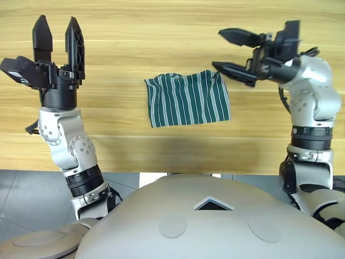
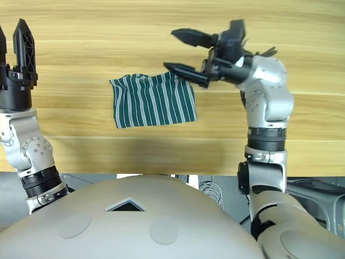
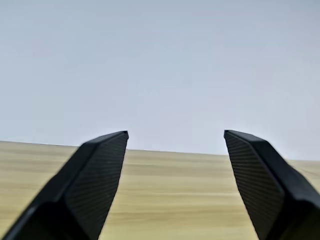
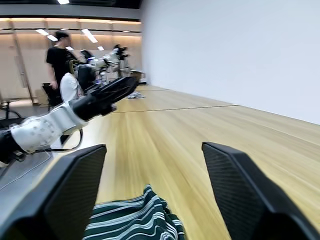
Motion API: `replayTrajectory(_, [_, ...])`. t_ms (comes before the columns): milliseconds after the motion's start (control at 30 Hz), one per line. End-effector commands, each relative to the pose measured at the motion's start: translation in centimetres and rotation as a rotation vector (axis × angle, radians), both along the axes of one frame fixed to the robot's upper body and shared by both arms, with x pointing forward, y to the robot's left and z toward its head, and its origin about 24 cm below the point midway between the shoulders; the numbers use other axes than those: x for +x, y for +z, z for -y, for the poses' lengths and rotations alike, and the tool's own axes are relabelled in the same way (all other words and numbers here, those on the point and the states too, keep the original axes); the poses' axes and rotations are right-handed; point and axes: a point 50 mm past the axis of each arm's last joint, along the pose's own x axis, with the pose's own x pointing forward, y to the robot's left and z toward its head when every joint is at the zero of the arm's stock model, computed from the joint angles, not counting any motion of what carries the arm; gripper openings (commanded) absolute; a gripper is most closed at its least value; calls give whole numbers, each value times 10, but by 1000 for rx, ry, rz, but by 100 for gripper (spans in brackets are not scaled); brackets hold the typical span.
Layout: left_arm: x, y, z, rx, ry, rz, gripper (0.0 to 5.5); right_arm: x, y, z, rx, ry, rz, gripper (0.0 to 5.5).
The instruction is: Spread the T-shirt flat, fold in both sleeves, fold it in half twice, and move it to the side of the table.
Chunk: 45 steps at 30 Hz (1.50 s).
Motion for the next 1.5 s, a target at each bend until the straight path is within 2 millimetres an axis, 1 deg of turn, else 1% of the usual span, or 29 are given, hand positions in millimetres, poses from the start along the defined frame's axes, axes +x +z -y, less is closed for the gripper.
replayTrajectory(33, [-3,-6,1,22,47,-7,344,-11,-13,-27,-136,21,85,266])
replayTrajectory(100, [-4,-7,4,36,55,-1,344,-9,-23,-31,-173,20,83,233])
replayTrajectory(167, [-4,-7,7,39,50,5,344,-5,-31,-30,-184,18,56,204])
replayTrajectory(300, [-2,-11,10,46,39,0,344,-1,-41,-29,-168,46,-1,127])
replayTrajectory(500, [-2,-17,11,51,27,-8,344,5,-57,-25,-197,46,-40,12])
replayTrajectory(533, [-2,-17,11,52,26,-8,344,7,-60,-25,-202,46,-51,2])
replayTrajectory(667, [-3,-17,12,59,22,-4,344,13,-77,-24,-249,24,-103,2])
replayTrajectory(767, [-4,-17,13,62,17,0,344,24,-94,-24,-327,-68,-143,2])
replayTrajectory(867, [-5,-18,13,61,16,5,344,34,-114,-16,-419,-164,-251,2])
replayTrajectory(1000, [-6,-18,13,58,16,8,344,30,-133,-7,-472,-165,-336,2])
replayTrajectory(1167, [-8,-17,12,61,18,13,344,24,-143,-4,-497,-132,-366,2])
replayTrajectory(1267, [-8,-15,11,63,21,17,344,27,-140,3,-473,-172,-355,2])
replayTrajectory(1367, [-10,-15,10,63,26,19,344,40,-124,13,-427,-267,-291,2])
replayTrajectory(1433, [-10,-14,12,65,25,25,344,48,-99,25,-278,-331,-258,2])
replayTrajectory(1500, [-10,-13,13,66,22,30,344,48,-75,35,-112,-335,-281,2])
